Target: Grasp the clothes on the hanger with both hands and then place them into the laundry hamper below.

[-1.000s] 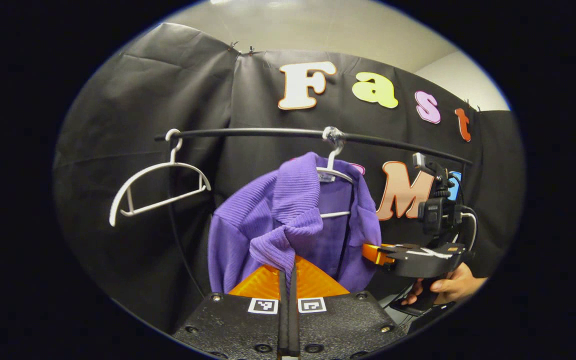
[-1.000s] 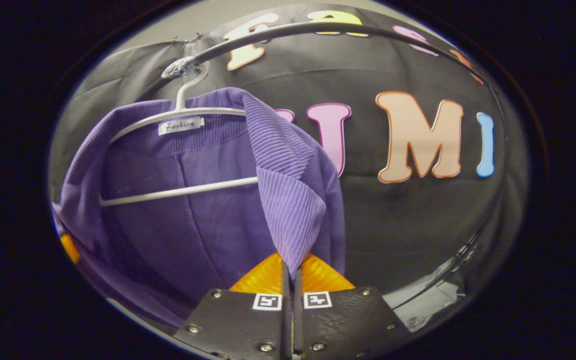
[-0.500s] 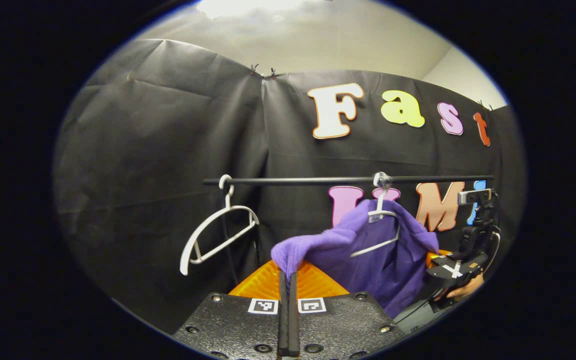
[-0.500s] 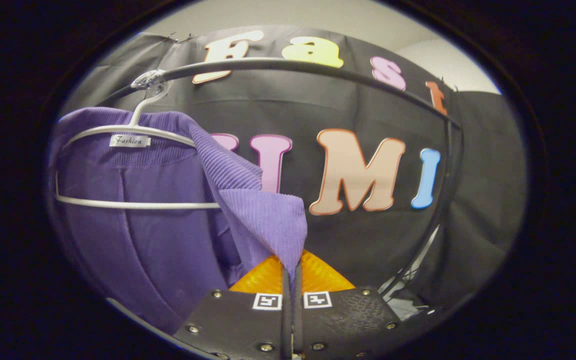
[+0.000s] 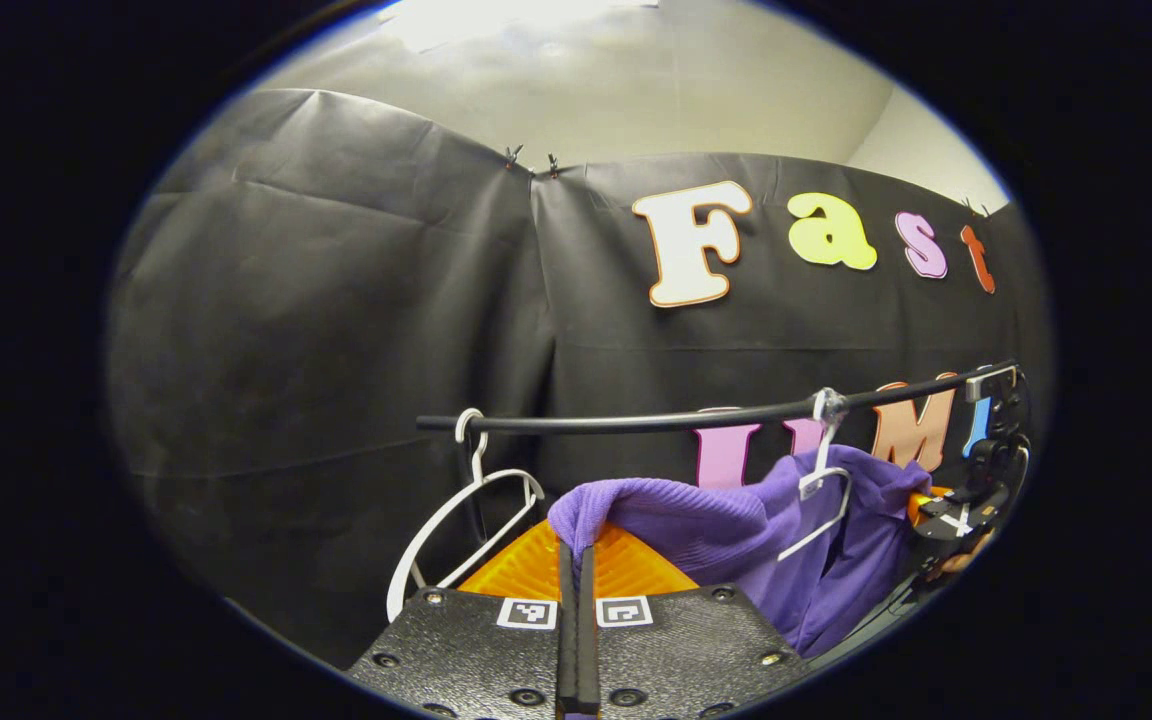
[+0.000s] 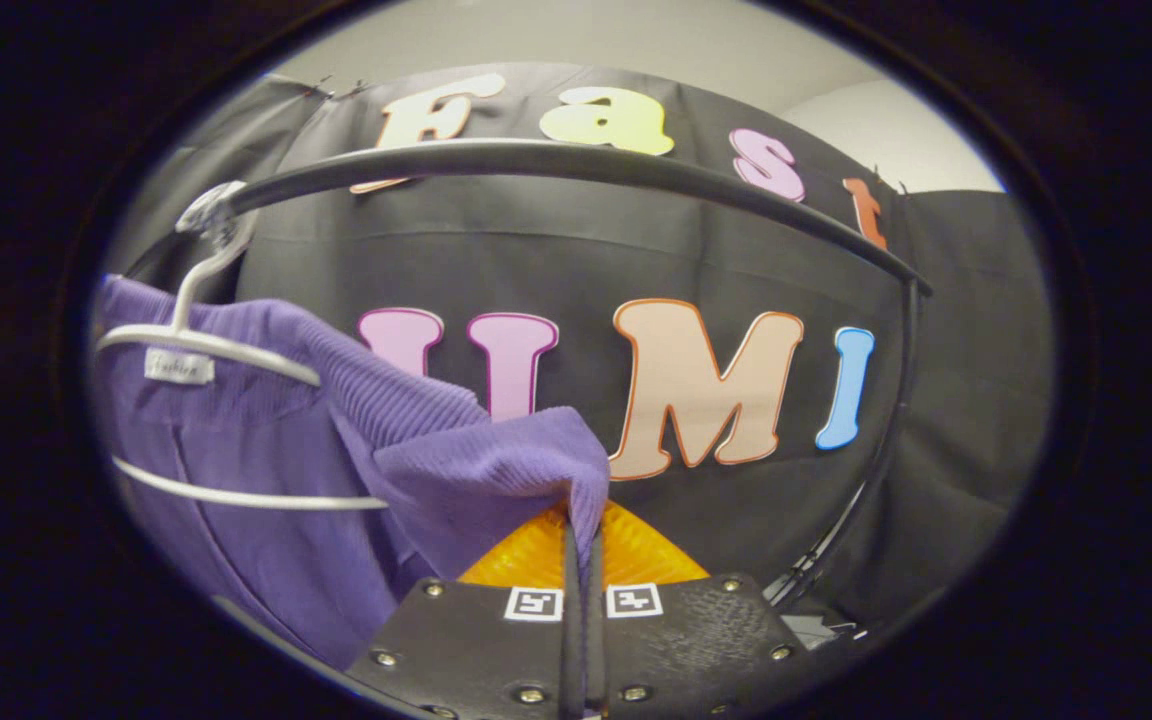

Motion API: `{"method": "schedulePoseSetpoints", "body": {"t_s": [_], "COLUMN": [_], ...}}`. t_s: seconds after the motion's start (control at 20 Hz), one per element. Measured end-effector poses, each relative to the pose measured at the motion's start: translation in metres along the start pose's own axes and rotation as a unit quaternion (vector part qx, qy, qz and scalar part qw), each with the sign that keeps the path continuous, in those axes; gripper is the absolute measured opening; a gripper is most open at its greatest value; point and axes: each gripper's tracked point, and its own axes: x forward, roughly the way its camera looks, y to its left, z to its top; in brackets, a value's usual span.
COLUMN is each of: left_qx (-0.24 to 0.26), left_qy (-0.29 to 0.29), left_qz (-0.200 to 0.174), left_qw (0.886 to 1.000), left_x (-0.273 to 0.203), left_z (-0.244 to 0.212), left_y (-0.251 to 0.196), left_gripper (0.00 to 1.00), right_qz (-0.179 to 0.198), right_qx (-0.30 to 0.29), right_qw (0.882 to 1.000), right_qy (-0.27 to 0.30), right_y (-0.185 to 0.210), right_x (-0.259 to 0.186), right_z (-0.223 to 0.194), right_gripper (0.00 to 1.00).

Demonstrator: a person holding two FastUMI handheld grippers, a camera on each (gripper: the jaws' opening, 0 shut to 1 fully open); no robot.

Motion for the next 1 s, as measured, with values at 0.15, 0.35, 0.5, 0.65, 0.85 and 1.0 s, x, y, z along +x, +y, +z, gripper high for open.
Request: {"method": "schedulePoseSetpoints", "body": {"t_s": [0.15,0.35,0.5,0.65,0.85,1.0], "left_qx": [0.008,0.058,0.066,0.037,-0.007,-0.027], "left_qy": [-0.007,-0.045,-0.050,-0.025,0.001,0.016], "left_qz": [-0.003,0.013,0.010,-0.002,-0.024,-0.042], "left_qw": [1.000,0.997,0.997,0.999,1.000,0.999], "left_x": [0.030,0.067,0.089,0.103,0.117,0.124], "left_z": [0.004,0.027,0.027,-0.003,-0.049,-0.079], "left_y": [0.004,0.023,0.023,0.016,0.005,0.001], "left_gripper": [0.00,0.00,0.00,0.00,0.00,0.00], "right_qz": [0.070,0.030,0.016,0.006,-0.020,-0.035], "right_qx": [0.039,0.061,0.056,0.044,0.037,0.038], "right_qw": [0.997,0.998,0.998,0.998,0.996,0.994], "right_qy": [-0.007,-0.015,-0.036,-0.055,-0.076,-0.094], "right_y": [0.022,0.002,0.002,0.010,0.012,0.011], "right_x": [0.013,0.046,0.065,0.081,0.097,0.107], "right_z": [0.010,0.012,0.024,0.025,0.018,0.017], "right_gripper": [0.00,0.02,0.02,0.02,0.02,0.02]}}
